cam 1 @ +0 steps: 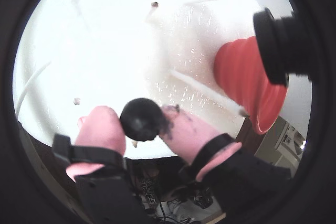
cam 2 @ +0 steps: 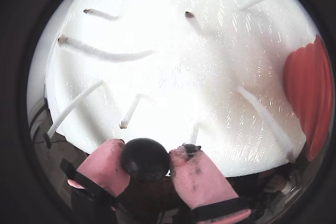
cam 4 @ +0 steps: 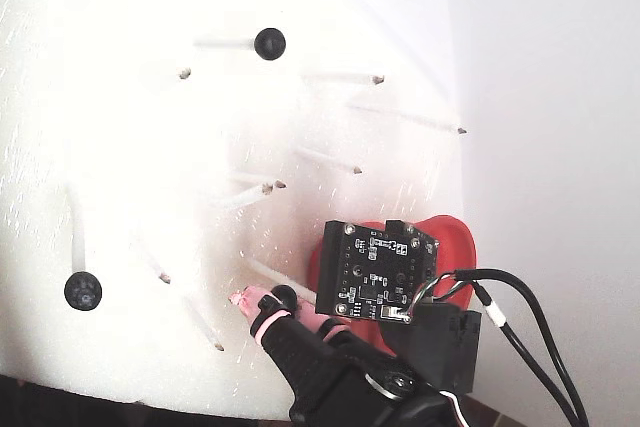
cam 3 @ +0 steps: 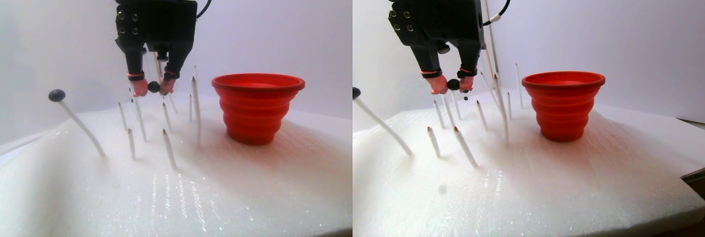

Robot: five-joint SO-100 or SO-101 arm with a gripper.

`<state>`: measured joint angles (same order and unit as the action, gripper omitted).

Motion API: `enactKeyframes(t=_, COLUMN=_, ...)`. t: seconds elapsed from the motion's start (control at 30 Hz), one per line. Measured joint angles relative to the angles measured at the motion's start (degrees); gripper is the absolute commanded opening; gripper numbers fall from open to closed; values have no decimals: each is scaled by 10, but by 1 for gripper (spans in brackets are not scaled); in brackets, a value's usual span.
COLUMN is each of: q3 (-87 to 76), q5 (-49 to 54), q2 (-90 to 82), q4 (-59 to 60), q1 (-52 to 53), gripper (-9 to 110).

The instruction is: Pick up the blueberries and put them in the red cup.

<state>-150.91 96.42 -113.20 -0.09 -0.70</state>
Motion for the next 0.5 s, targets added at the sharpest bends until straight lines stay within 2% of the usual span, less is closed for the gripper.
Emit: enactKeyframes(t=0.5, q3=0, q5=22, q2=-81, q4=62, q1=35, gripper=13)
